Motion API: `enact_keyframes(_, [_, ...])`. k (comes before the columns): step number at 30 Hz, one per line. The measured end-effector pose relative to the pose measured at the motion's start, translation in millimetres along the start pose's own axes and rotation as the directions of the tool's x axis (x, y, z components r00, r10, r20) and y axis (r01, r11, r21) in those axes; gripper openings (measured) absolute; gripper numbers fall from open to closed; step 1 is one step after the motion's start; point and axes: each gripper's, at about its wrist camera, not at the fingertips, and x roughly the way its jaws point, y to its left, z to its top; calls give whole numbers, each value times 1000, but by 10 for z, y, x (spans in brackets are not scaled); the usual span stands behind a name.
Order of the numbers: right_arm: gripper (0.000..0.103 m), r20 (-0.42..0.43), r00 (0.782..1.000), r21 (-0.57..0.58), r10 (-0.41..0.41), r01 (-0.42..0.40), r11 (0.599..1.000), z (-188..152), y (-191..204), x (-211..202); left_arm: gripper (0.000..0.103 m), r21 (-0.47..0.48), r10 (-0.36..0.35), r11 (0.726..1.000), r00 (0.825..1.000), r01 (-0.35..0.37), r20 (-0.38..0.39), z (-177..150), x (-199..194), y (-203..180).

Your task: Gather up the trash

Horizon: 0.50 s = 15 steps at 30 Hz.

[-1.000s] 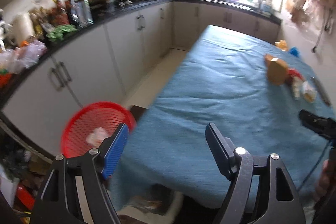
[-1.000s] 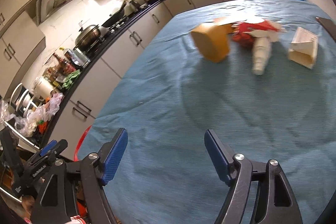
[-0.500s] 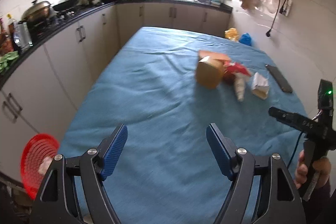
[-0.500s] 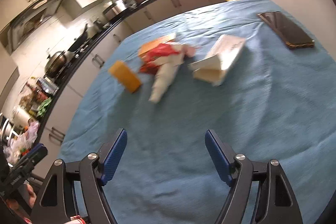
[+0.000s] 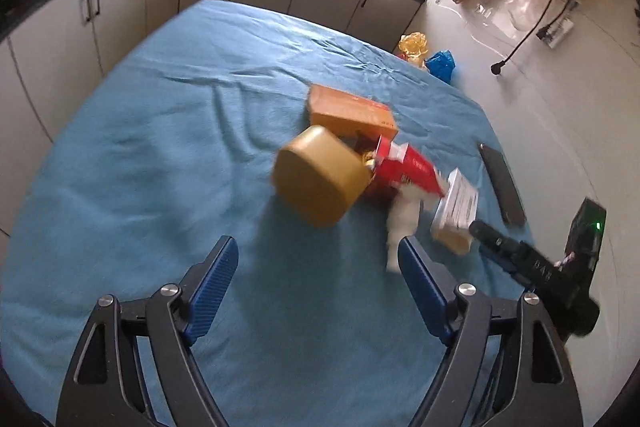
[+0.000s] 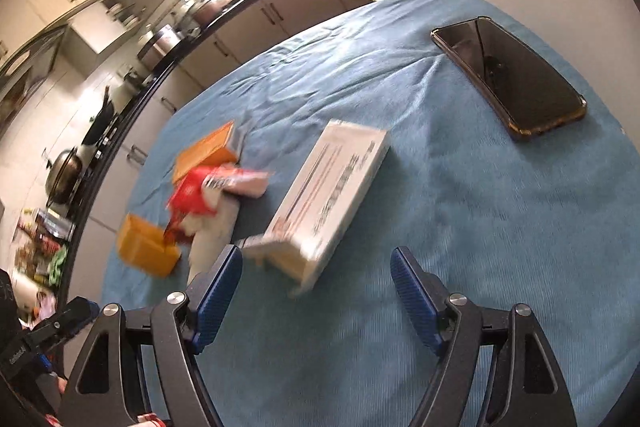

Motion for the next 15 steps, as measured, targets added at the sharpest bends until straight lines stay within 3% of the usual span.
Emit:
enact_keyframes(6, [83, 10, 999, -16, -47, 47, 999, 148, 65, 153, 81, -84, 64, 994, 997, -68, -52, 379, 407, -26])
enact_keyframes(11, [85, 22, 995, -51, -94, 95, 994, 195, 162, 245, 81, -34, 140, 989, 987, -143, -82, 445, 589, -127])
enact_keyframes(14, [85, 38, 992, -74, -124, 126, 989, 205, 212, 285, 81, -30, 125, 991, 985, -129, -120, 392, 659, -127])
enact_keyframes(15, [85, 44, 990, -81, -134, 137, 987, 199, 240, 298, 73, -35, 110, 993, 985, -115, -130, 356, 661, -119])
